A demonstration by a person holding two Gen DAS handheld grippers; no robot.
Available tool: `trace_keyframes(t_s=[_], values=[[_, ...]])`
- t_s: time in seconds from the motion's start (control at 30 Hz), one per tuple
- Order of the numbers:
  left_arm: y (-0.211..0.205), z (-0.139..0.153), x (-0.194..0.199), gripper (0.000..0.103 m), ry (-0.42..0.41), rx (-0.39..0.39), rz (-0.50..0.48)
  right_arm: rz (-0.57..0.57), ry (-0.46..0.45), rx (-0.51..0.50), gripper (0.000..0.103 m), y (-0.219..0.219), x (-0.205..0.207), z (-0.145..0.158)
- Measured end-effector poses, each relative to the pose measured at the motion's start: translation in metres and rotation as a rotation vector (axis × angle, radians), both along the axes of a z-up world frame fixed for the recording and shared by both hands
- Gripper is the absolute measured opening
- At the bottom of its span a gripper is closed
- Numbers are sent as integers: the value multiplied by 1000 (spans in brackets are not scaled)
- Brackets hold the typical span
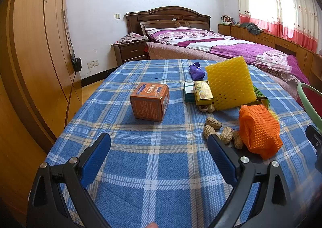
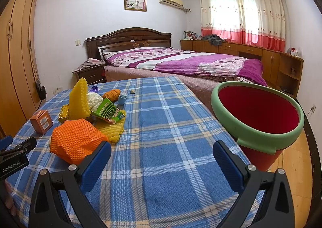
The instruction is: Collect trash
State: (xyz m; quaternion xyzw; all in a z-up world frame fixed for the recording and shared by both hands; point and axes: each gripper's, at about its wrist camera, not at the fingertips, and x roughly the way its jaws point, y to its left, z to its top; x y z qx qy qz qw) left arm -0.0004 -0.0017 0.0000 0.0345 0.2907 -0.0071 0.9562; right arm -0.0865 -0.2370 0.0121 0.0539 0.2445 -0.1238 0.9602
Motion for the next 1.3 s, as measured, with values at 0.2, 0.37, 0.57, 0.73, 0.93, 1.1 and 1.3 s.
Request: trace_keyframes(t_s=[0.2, 0.37, 0.57, 0.73, 0.93, 1.1, 1.3], values=[[-1, 0, 0, 96, 2, -6, 1, 1, 0, 2, 103, 1, 0, 1], [0, 0, 0, 96, -1, 2, -1, 0, 0, 5, 103, -1, 1, 1], [0, 0, 0, 96, -1, 1, 0, 0, 0, 7, 103, -1, 1, 1], [-1, 0, 0, 96, 0, -1, 0, -1, 0, 3, 103, -2, 1, -1], [1, 0, 0, 96, -1, 0, -1, -1, 0, 7, 103, -2, 1, -1], [0, 0, 0, 96, -1, 0, -1, -1, 1, 7, 103, -2, 1, -1], [-2, 0, -1, 96, 0, -2, -1, -1, 0, 6, 103, -2, 1, -1]])
